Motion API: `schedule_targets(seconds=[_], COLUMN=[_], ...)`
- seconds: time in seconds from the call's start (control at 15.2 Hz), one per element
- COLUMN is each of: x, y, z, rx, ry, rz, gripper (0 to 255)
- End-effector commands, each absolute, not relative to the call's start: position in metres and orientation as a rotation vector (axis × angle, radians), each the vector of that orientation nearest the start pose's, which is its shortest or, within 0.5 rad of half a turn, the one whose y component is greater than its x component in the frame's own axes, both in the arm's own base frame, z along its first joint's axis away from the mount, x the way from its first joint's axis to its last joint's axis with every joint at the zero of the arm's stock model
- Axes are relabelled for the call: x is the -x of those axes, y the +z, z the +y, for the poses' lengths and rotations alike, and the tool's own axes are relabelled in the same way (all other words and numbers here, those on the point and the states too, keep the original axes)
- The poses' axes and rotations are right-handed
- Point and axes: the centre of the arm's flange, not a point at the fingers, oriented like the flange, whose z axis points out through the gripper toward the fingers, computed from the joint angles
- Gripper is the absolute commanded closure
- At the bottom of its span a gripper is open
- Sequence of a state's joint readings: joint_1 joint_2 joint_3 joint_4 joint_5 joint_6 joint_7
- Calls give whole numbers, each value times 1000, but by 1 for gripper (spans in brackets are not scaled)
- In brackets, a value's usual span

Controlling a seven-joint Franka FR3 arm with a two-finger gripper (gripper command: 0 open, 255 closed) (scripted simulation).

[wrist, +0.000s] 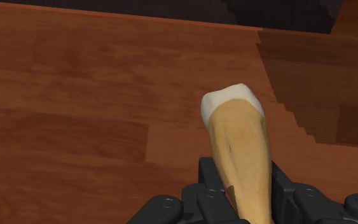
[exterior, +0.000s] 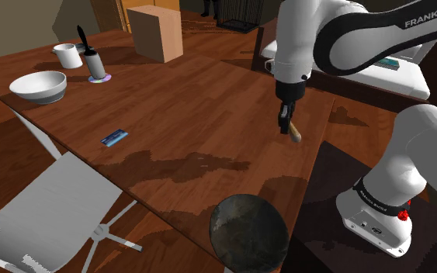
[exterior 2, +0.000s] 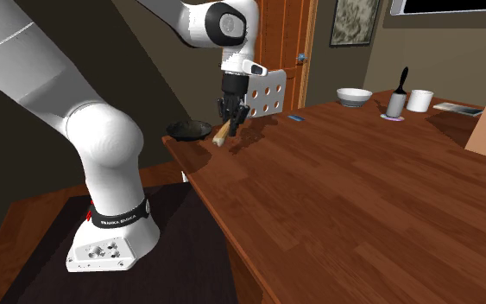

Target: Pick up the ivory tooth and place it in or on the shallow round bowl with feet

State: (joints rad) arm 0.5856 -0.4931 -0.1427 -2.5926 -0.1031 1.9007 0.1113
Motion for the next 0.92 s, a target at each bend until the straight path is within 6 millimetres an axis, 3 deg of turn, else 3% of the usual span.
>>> schedule_targets(seconds=[0.0, 0.86], x=[-321, -254], y=[405, 409], z=[173, 331], rx=[3146, 3146], ry=[299, 299], rz=[-633, -633], gripper=[255, 255])
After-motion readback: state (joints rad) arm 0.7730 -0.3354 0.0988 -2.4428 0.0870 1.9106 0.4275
